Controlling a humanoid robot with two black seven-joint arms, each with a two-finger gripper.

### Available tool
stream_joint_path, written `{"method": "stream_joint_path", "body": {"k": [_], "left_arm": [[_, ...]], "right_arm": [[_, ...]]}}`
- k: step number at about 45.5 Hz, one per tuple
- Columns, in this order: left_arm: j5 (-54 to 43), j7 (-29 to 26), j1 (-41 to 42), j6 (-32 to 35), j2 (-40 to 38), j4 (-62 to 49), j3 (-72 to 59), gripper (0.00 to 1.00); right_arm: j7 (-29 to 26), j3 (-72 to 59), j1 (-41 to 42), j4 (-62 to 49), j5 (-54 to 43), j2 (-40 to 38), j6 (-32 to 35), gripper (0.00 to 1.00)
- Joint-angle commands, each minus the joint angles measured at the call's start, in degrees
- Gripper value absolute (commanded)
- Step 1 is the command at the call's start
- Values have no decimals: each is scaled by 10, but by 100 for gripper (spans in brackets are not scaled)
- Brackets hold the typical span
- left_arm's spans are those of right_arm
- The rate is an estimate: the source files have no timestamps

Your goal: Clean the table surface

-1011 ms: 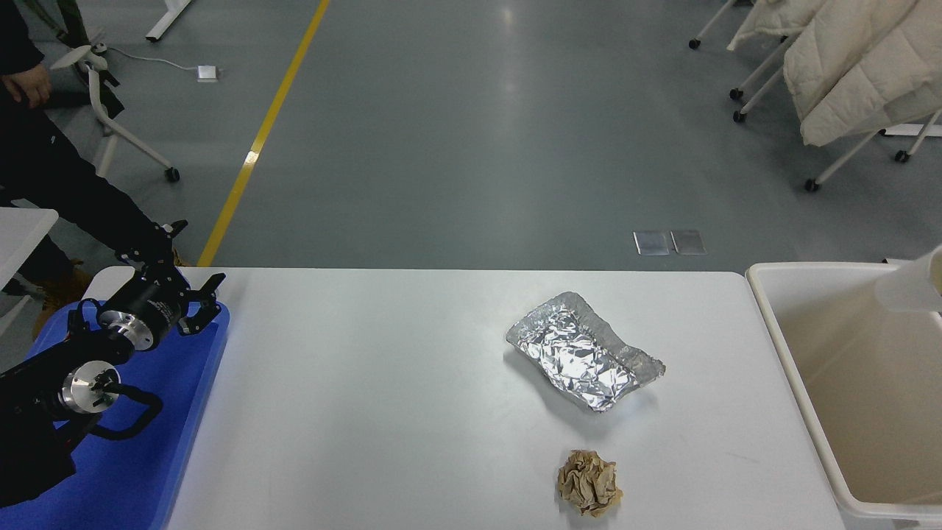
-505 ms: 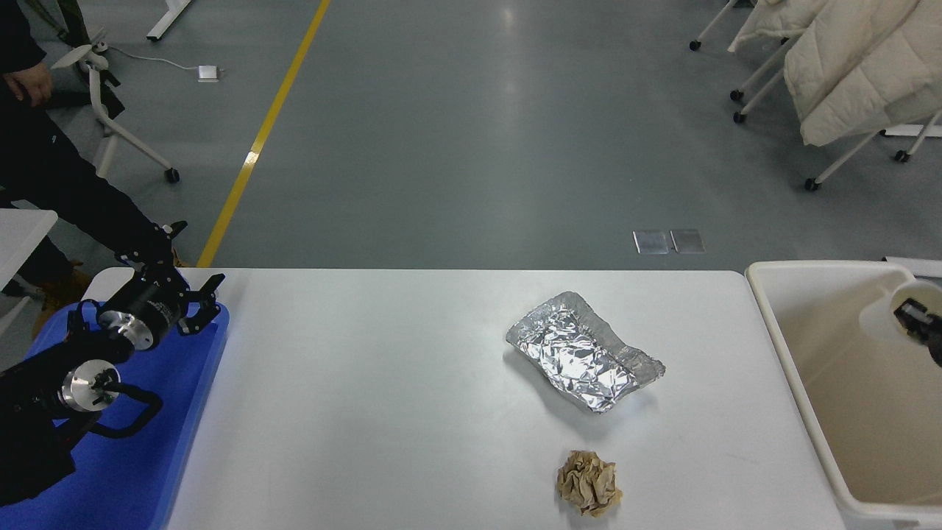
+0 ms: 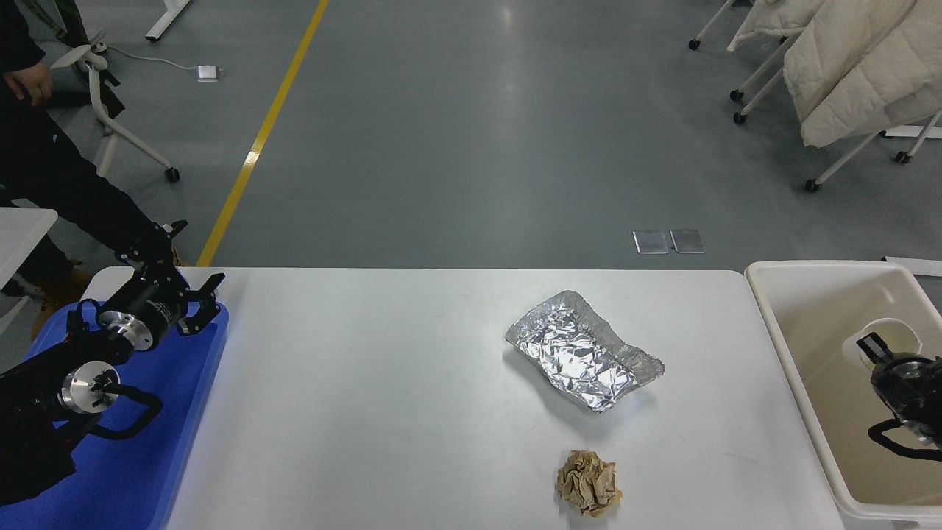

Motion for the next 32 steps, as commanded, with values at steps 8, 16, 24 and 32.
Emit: {"method": "stream_joint_path", "body": {"k": [8, 16, 24, 32], "left_arm": [[0, 0, 0, 0, 0, 0, 0, 100], [0, 0, 1, 0, 0, 1, 0, 100], [0, 0, 0, 0, 0, 0, 0, 100], [0, 0, 0, 0, 0, 0, 0, 100]], "right_arm": [[0, 7, -11, -11, 23, 24, -31, 63], [0, 7, -7, -11, 23, 24, -30, 100], [0, 8, -6, -12, 23, 15, -31, 100], [0, 7, -3, 2, 25, -31, -28, 100]]}}
